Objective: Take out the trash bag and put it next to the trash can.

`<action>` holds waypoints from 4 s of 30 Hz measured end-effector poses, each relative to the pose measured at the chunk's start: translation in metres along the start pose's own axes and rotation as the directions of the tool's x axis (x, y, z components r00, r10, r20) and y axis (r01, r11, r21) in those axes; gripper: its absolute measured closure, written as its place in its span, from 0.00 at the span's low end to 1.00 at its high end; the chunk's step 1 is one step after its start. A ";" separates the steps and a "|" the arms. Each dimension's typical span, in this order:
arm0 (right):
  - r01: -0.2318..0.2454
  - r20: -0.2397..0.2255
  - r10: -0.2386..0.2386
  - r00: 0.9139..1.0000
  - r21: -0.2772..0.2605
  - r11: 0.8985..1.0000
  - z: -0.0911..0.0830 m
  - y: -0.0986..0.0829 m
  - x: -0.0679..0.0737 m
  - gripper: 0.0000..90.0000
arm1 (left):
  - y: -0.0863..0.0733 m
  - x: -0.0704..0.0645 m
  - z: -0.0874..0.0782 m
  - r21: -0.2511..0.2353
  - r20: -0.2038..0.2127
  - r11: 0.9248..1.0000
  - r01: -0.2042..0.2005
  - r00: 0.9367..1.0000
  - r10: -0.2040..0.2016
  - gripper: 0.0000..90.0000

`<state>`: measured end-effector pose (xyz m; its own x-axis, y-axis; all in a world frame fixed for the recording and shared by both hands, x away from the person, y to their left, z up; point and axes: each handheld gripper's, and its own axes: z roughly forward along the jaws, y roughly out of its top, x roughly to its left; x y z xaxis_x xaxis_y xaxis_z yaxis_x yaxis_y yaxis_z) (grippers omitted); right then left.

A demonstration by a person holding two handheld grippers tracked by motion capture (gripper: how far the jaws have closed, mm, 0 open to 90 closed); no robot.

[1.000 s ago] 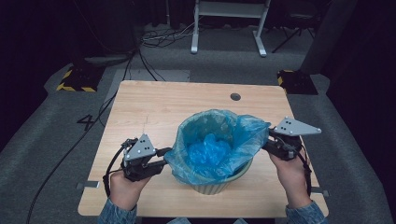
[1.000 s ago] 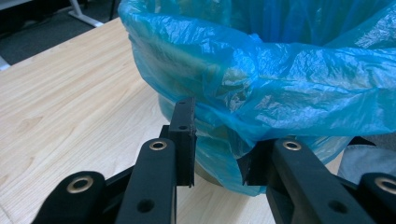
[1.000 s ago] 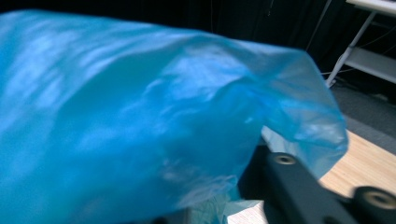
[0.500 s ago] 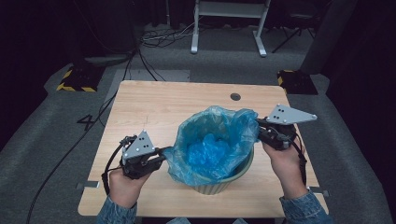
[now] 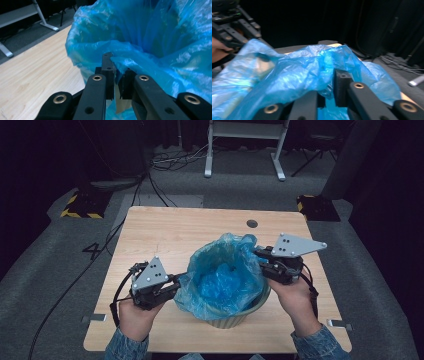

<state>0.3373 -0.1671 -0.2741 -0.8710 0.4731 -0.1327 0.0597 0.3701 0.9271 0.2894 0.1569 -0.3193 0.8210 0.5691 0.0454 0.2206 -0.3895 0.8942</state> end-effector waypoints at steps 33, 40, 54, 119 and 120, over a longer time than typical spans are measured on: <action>0.123 -0.296 -0.053 0.954 0.223 0.967 0.095 0.009 0.045 0.80 | 0.026 -0.011 0.001 -0.086 0.026 0.996 -0.031 0.999 0.033 0.95; 0.087 -0.273 -0.019 0.962 0.238 0.967 0.089 0.011 0.041 0.99 | 0.026 -0.011 -0.005 -0.110 0.018 0.993 -0.032 0.999 0.034 0.94; -0.001 -0.216 0.028 0.976 0.120 0.993 0.065 0.017 0.023 1.00 | 0.009 -0.006 -0.019 -0.126 -0.062 0.992 -0.007 0.998 -0.001 0.57; -0.031 -0.129 0.018 0.991 -0.100 0.994 0.002 0.084 -0.012 0.99 | -0.054 0.012 -0.083 -0.100 -0.131 0.991 0.089 0.986 -0.102 0.46; -0.026 -0.125 0.013 0.992 -0.102 0.994 -0.001 0.087 -0.012 0.99 | -0.055 0.013 -0.082 -0.099 -0.130 0.991 0.093 0.986 -0.105 0.46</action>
<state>0.3524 -0.1419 -0.1915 -0.9241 0.3744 -0.0760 0.0320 0.2742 0.9611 0.2444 0.2449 -0.3310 0.7175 0.6965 0.0086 0.2426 -0.2614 0.9342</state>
